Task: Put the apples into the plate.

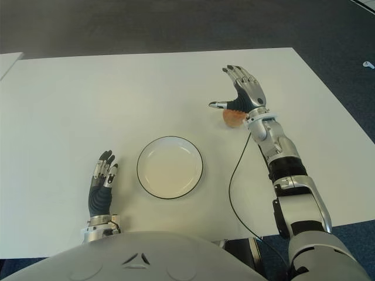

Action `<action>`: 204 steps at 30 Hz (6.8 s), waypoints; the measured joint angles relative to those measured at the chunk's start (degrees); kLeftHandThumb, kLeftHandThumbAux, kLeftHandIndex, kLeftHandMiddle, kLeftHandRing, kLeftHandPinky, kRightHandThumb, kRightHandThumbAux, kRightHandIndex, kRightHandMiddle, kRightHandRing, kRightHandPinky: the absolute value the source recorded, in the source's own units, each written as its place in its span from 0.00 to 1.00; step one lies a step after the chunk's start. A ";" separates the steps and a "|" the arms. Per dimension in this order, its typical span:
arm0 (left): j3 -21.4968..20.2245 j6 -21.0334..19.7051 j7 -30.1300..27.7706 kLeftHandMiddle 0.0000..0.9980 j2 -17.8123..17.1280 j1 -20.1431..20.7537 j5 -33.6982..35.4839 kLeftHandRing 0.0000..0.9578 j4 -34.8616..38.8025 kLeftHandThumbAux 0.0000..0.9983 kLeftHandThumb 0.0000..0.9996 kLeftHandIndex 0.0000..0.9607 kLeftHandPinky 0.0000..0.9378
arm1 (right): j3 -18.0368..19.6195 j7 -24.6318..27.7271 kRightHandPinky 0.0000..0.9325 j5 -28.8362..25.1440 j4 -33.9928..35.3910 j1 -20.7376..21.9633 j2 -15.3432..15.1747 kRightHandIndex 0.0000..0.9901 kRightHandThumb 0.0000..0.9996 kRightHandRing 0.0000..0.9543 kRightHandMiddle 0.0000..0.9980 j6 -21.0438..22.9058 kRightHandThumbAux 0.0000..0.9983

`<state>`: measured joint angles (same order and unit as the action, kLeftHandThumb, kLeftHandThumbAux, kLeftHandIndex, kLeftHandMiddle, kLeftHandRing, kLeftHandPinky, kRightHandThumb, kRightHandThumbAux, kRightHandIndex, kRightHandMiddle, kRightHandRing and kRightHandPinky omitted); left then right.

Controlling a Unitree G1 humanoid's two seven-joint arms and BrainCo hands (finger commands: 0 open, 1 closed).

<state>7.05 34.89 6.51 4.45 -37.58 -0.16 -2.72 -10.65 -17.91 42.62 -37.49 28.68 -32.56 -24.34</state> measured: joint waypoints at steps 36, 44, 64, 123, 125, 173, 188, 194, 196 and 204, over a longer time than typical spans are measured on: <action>-0.37 0.40 -0.77 0.00 -0.11 -0.02 0.27 0.00 0.07 0.41 0.04 0.00 0.00 | -9.50 -5.54 0.00 1.14 -17.03 6.76 -2.47 0.00 0.30 0.00 0.00 0.82 0.38; -0.74 0.45 -0.85 0.00 -0.17 -0.03 0.08 0.00 0.07 0.41 0.04 0.00 0.00 | -10.51 -5.73 0.00 0.89 -19.54 7.56 -2.59 0.00 0.28 0.00 0.00 0.75 0.36; -1.40 0.54 -2.25 0.00 -0.11 -0.04 0.42 0.00 0.03 0.41 0.04 0.00 0.00 | -12.67 -5.77 0.00 0.58 -25.43 8.26 -1.21 0.00 0.27 0.00 0.00 0.35 0.35; -1.08 0.95 -2.27 0.00 -0.12 -0.89 -0.58 0.00 0.69 0.41 0.05 0.00 0.00 | -13.86 -8.28 0.02 -4.09 -36.91 11.61 7.23 0.00 0.37 0.04 0.05 5.30 0.38; -0.97 0.93 -2.27 0.00 -0.13 -1.20 -0.69 0.00 0.94 0.42 0.05 0.00 0.00 | -13.58 -8.18 0.02 -4.52 -37.00 11.61 7.38 0.00 0.38 0.04 0.05 5.55 0.39; 1.77 0.23 -0.19 0.00 -0.32 -5.56 -4.40 0.00 8.23 0.44 0.04 0.00 0.00 | -13.64 -8.49 0.40 -4.60 -38.08 11.68 6.80 0.38 0.71 0.36 0.36 7.61 0.67; 2.87 -0.85 0.29 0.00 -0.32 -6.19 -4.33 0.00 9.59 0.44 0.05 0.00 0.00 | -14.98 -11.32 0.57 -4.39 -38.44 11.69 6.72 0.40 0.95 0.52 0.48 7.78 0.66; 2.92 -1.24 0.34 0.00 -0.32 -6.53 -4.35 0.00 10.30 0.44 0.05 0.00 0.00 | -14.73 -11.13 0.64 -4.74 -38.43 11.73 6.84 0.39 0.95 0.54 0.49 8.18 0.66; 2.92 -1.32 0.37 0.00 -0.32 -6.61 -4.36 0.00 10.69 0.45 0.05 0.00 0.00 | -14.58 -11.05 0.67 -4.78 -38.43 11.74 6.87 0.39 0.95 0.54 0.49 8.25 0.66; 2.99 -1.81 0.94 0.00 -0.32 -6.80 -4.37 0.00 11.42 0.45 0.05 0.00 0.00 | -13.85 -10.73 0.63 -5.01 -38.43 11.85 7.29 0.38 0.95 0.55 0.50 8.99 0.66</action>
<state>10.04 33.08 7.45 4.13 -44.37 -4.54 8.70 -24.50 -28.64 37.61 -75.92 40.53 -25.27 -15.35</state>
